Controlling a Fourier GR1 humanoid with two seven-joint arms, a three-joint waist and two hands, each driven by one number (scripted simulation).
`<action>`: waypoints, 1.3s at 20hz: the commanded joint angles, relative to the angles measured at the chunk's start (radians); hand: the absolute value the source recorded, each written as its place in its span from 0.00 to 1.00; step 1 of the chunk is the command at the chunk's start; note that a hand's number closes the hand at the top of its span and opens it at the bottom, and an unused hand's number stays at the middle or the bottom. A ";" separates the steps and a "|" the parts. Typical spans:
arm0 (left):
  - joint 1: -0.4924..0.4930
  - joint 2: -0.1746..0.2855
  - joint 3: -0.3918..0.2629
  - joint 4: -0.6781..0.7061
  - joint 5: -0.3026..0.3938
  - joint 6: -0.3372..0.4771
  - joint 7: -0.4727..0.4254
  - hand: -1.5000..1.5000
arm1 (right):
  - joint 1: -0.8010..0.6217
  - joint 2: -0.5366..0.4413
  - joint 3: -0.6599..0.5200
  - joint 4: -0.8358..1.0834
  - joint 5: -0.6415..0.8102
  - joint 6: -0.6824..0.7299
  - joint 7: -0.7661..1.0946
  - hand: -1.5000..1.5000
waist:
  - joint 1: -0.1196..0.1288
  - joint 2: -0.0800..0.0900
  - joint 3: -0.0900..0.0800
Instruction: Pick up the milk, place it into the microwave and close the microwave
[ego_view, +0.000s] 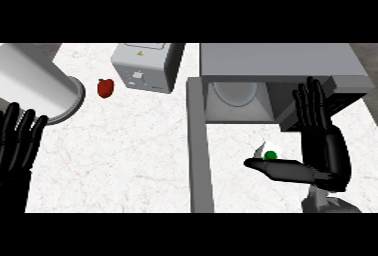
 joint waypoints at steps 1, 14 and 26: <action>0.086 -0.056 -0.100 -0.084 -0.087 0.015 -0.002 0.00 | 0.030 0.012 0.029 0.056 0.013 -0.043 -0.031 0.00 | 0.001 0.000 0.000; 0.225 -0.081 -0.144 -0.205 -0.083 -0.038 -0.001 0.00 | 0.156 -0.016 -0.043 0.289 0.010 0.014 -0.277 0.00 | 0.000 -0.001 0.000; 0.205 -0.064 -0.050 -0.097 -0.036 -0.084 -0.093 0.00 | 0.008 -0.064 -0.189 0.758 -0.062 0.099 -0.590 0.00 | 0.003 0.001 0.000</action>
